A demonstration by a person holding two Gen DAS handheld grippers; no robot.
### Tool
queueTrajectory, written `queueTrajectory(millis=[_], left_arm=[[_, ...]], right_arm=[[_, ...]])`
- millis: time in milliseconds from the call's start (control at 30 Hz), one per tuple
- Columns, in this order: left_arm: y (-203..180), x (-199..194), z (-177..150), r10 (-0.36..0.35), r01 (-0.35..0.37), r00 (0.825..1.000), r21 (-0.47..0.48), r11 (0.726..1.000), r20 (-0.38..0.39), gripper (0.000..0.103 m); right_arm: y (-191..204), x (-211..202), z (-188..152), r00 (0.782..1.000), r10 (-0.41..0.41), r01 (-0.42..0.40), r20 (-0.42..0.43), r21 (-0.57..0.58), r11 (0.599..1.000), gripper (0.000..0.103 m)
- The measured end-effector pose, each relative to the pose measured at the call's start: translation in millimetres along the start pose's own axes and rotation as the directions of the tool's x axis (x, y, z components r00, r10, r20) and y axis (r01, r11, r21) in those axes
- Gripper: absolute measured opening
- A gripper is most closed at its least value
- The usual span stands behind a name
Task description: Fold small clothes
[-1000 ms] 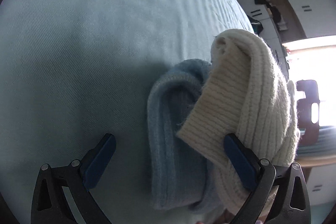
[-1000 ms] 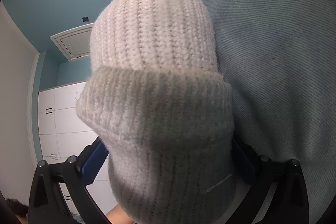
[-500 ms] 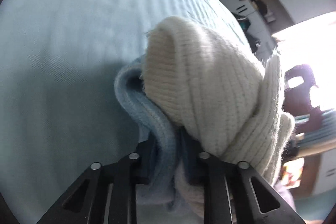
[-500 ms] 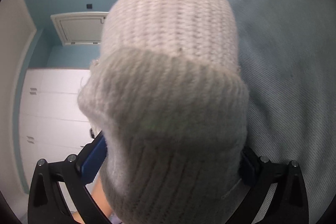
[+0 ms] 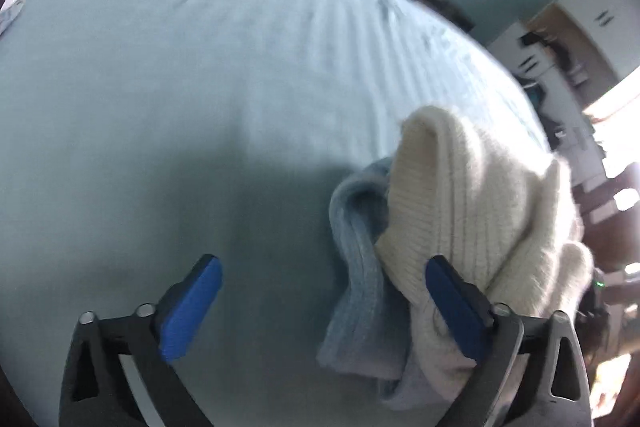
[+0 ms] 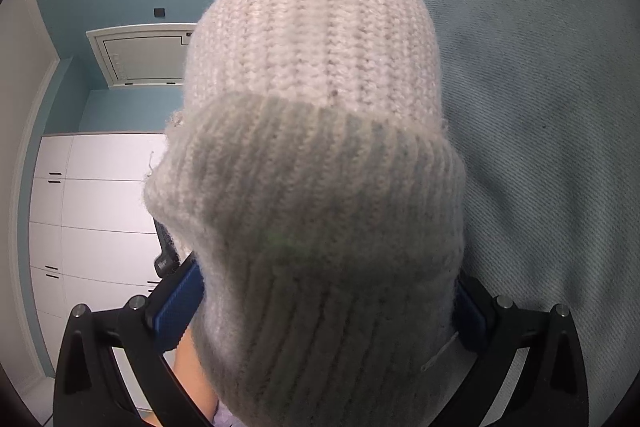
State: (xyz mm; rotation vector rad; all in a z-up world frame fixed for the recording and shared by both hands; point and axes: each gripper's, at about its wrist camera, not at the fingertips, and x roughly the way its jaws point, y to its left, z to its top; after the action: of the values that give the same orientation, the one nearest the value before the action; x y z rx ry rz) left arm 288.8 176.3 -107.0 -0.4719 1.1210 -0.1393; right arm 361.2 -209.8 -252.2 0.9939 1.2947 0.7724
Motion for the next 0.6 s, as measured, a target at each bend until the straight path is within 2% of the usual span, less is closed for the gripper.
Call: queueTrajectory(millis=[67, 100, 167, 233, 333, 400, 433, 533, 600], left_arm=[[10, 2, -3, -0.094, 0.094, 0.995, -0.004, 0.996, -0.045, 0.103], [20, 8, -3, -0.160, 0.159, 0.983, -0.009, 0.987, -0.086, 0.103], [31, 18, -2, -0.236, 0.232, 0.965, -0.049, 0.971, -0.111, 0.103], [43, 31, 5, -0.345, 0.331, 0.928, -0.118, 0.936, -0.138, 0.103], [43, 45, 13, -0.432, 0.411, 0.886, -0.146, 0.900, -0.167, 0.103], [37, 59, 20, -0.498, 0.477, 0.845, -0.150, 0.866, -0.193, 0.103], [36, 65, 20, -0.515, 0.491, 0.830, -0.156, 0.857, -0.214, 0.103], [28, 90, 26, -0.530, 0.502, 0.800, -0.170, 0.848, -0.281, 0.103], [21, 107, 25, -0.575, 0.535, 0.758, -0.210, 0.818, -0.308, 0.103]], right_arm=[[-4, -1, 0, 1.000, 0.005, -0.005, -0.003, 0.004, 1.000, 0.102], [-4, -2, 0, 1.000, 0.006, -0.006, -0.004, 0.003, 1.000, 0.102], [-13, -7, -1, 1.000, 0.009, -0.009, -0.012, -0.001, 1.000, 0.102], [-15, -7, 1, 1.000, 0.018, -0.018, -0.019, 0.009, 1.000, 0.102], [-19, -8, 3, 0.999, 0.029, -0.029, -0.030, 0.016, 0.999, 0.103], [-20, -7, 5, 0.999, 0.033, -0.033, -0.031, 0.019, 0.999, 0.103], [-21, -7, 6, 0.999, 0.035, -0.035, -0.031, 0.021, 0.999, 0.103], [-22, -7, 7, 0.999, 0.041, -0.040, -0.034, 0.023, 0.999, 0.103], [-25, -7, 8, 0.998, 0.055, -0.054, -0.040, 0.029, 0.998, 0.103]])
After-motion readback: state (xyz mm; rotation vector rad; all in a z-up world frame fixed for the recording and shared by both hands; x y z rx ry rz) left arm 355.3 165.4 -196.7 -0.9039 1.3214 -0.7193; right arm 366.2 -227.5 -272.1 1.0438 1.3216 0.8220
